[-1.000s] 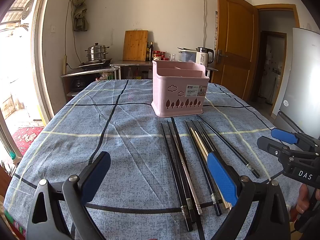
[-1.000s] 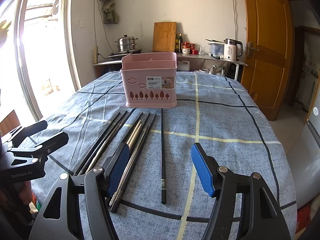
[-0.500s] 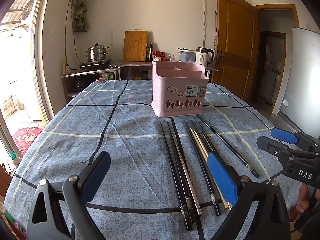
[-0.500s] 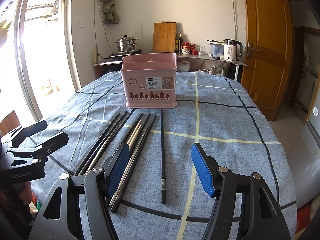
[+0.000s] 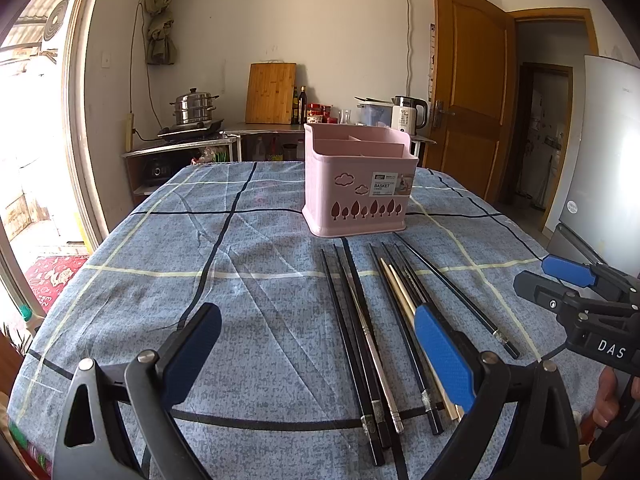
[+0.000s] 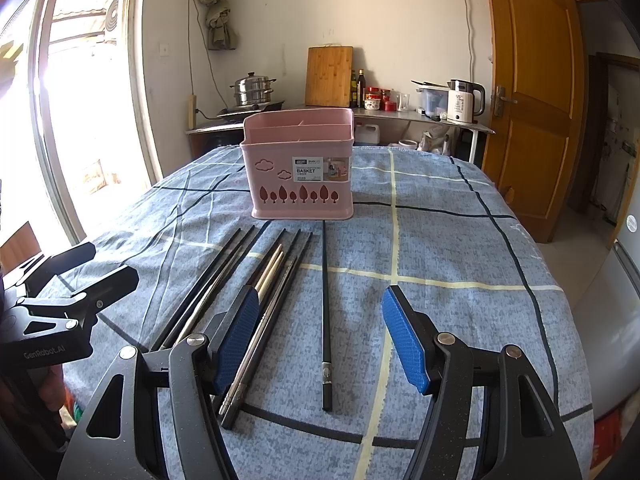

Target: Organize utensils

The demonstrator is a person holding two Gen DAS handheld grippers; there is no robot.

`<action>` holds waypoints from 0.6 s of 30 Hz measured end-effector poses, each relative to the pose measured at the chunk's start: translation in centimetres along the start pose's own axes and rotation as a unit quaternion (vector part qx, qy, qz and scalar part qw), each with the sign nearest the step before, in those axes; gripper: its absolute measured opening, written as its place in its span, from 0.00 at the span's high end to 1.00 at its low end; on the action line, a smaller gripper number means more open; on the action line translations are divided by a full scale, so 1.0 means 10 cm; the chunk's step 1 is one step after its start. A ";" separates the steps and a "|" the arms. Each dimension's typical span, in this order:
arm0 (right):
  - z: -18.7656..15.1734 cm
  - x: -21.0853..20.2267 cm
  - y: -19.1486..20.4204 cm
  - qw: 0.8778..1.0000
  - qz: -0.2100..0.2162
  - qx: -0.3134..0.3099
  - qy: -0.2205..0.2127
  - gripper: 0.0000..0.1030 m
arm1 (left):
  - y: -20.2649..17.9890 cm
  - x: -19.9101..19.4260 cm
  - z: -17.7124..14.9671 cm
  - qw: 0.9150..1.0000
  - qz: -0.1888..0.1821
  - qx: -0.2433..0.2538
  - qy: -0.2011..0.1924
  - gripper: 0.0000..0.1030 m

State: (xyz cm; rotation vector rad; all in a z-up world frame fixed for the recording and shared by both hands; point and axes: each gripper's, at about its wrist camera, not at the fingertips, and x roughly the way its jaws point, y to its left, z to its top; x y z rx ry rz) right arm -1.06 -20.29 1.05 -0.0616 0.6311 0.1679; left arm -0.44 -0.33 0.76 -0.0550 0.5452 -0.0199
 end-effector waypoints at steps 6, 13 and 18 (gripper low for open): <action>0.03 0.05 0.01 1.000 0.001 -0.003 -0.001 0.37 | 0.02 0.07 0.05 1.000 0.000 0.000 -0.004 0.04; 0.09 0.17 0.01 1.000 0.000 -0.008 0.000 0.37 | 0.07 0.22 0.12 1.000 -0.002 -0.004 -0.003 0.04; 0.16 0.31 0.00 1.000 0.001 -0.013 0.008 0.40 | 0.11 0.44 0.17 1.000 -0.001 0.001 0.018 0.04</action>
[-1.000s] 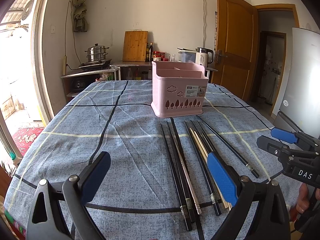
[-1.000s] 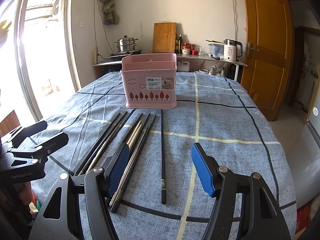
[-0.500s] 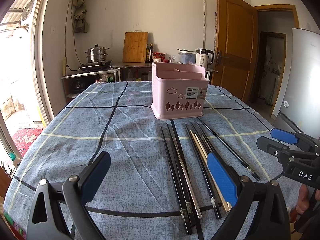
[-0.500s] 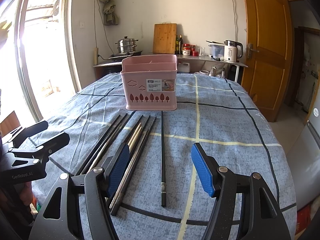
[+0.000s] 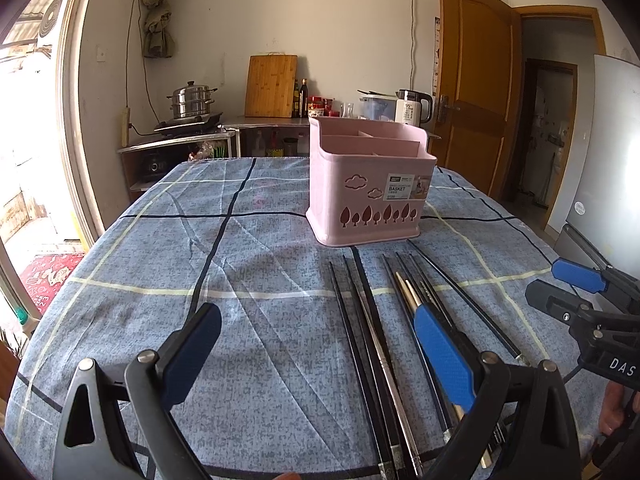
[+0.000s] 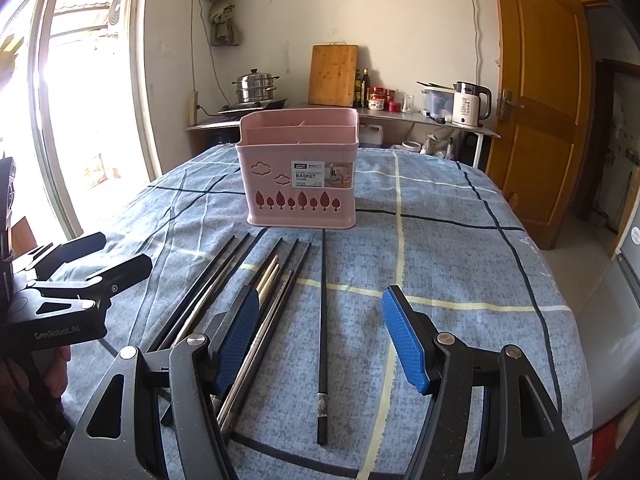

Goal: Organize utensils
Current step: 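Close the left gripper on a black chopstick while the right gripper grasps another, then lift the chopsticks with both grippers and lower them into the pink basket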

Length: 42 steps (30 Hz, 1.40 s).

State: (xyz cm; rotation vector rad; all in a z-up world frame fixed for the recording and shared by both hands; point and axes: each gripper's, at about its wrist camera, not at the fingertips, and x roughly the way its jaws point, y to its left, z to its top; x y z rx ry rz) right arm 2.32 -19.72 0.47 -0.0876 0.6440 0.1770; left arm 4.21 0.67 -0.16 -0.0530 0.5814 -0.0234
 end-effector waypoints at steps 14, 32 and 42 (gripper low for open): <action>0.21 0.65 -0.03 0.996 0.019 -0.011 0.084 0.71 | 0.17 0.78 0.09 0.991 -0.021 -0.027 0.126 0.18; 0.25 1.23 -0.02 0.986 0.021 -0.011 0.166 0.84 | -0.01 1.05 0.16 0.987 0.011 0.022 0.156 0.42; 0.30 1.14 -0.01 0.987 0.031 -0.002 0.155 0.95 | -0.16 1.01 0.21 0.986 -0.019 0.048 0.158 0.91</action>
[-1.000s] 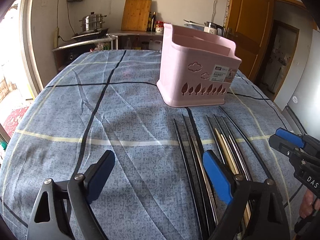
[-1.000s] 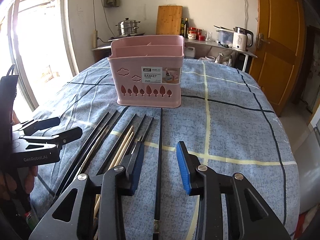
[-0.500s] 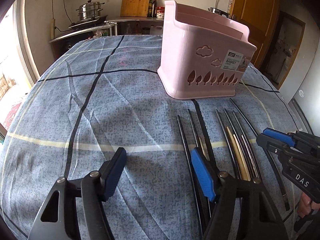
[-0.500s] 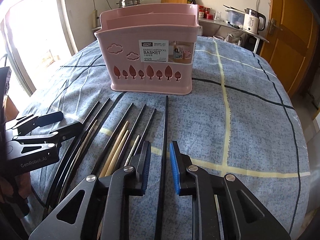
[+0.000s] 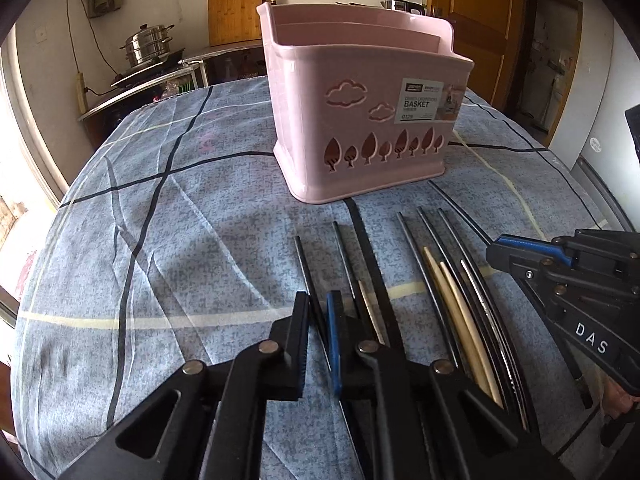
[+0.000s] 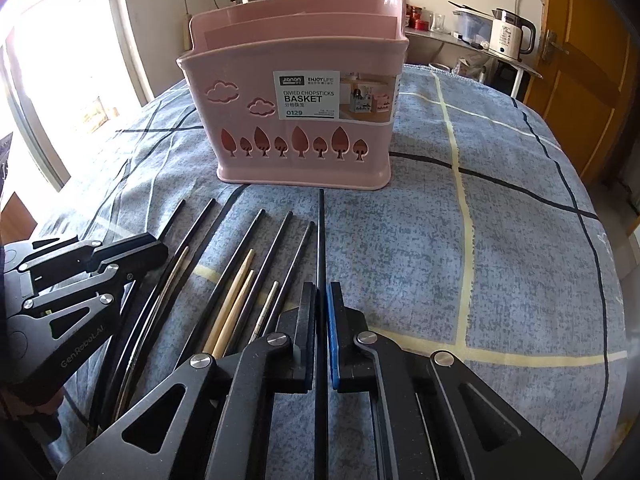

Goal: Organize utensils
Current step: 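Lift the chopsticks with both grippers and lower them into the pink basket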

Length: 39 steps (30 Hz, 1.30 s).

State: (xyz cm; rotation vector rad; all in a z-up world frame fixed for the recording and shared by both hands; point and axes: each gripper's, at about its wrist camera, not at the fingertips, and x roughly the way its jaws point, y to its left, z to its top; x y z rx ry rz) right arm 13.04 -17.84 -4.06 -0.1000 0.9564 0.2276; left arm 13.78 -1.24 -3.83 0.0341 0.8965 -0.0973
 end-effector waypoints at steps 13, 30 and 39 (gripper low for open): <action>0.09 -0.78 0.04 0.996 0.017 0.006 -0.086 0.95 | 0.12 -0.73 0.05 0.996 -0.070 -0.017 -0.060 0.93; 0.51 -1.33 0.07 0.986 0.028 -0.007 -0.164 0.95 | 0.30 -1.44 0.63 0.982 -0.106 -0.010 -0.157 0.95; 1.09 -1.54 0.15 0.976 0.027 -0.030 -0.214 0.95 | 0.36 -1.72 1.31 0.971 -0.112 -0.002 -0.212 0.95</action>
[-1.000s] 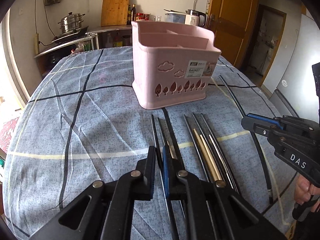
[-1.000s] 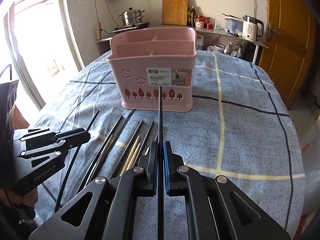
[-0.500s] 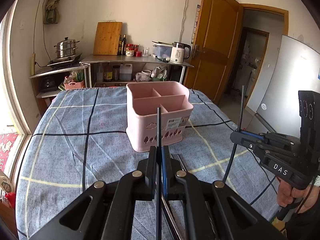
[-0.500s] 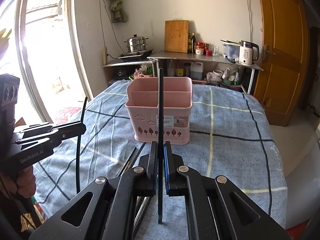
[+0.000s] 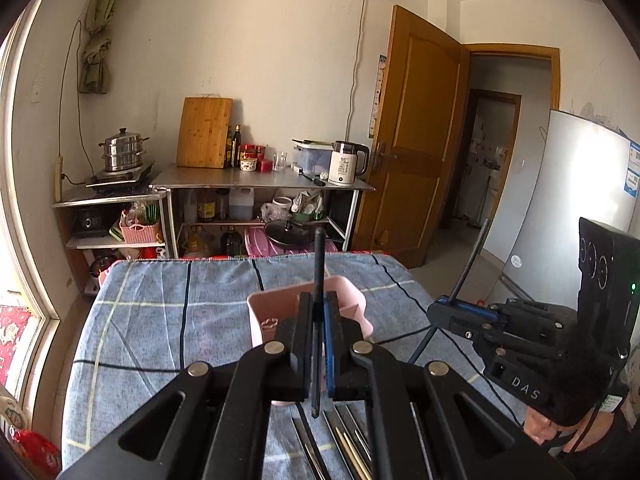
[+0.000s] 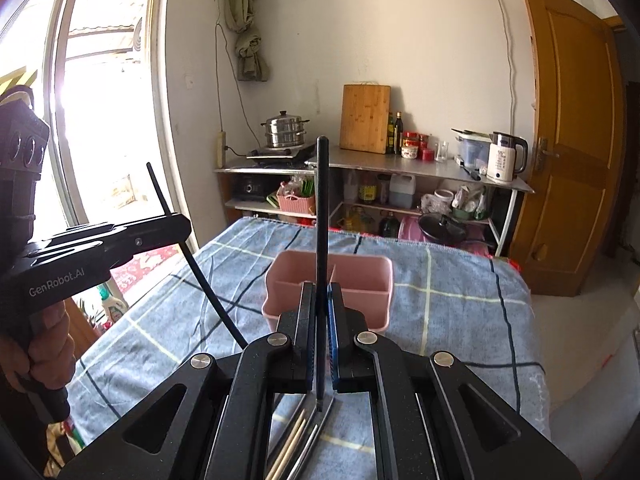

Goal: Organize utensils
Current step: 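Lift the chopsticks with both grippers and lower them into the pink basket, then open both grippers to release the chopsticks inside the basket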

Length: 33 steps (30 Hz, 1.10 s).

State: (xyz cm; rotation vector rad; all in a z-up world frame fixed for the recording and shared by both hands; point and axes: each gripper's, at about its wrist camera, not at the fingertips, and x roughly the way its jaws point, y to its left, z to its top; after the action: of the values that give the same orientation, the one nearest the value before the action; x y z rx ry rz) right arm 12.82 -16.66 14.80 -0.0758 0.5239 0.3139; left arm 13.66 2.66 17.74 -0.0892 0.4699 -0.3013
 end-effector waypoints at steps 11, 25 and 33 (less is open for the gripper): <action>0.45 0.34 0.03 0.999 0.005 0.003 -0.032 0.95 | 0.16 0.31 0.56 0.999 0.022 -0.008 -0.022 0.95; 0.03 1.14 -0.13 0.997 0.026 0.044 0.051 0.95 | 0.40 0.99 0.13 0.998 0.030 -0.034 0.053 0.95; -0.09 1.19 -0.17 0.996 0.025 0.051 0.073 0.94 | 0.48 1.11 -0.10 0.996 0.038 -0.049 0.068 0.89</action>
State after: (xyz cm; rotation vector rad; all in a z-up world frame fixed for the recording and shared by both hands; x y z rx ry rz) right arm 22.64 -15.11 8.06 0.0144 0.6863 0.3306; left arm 23.90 3.84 11.35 -0.1473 0.6213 -0.2105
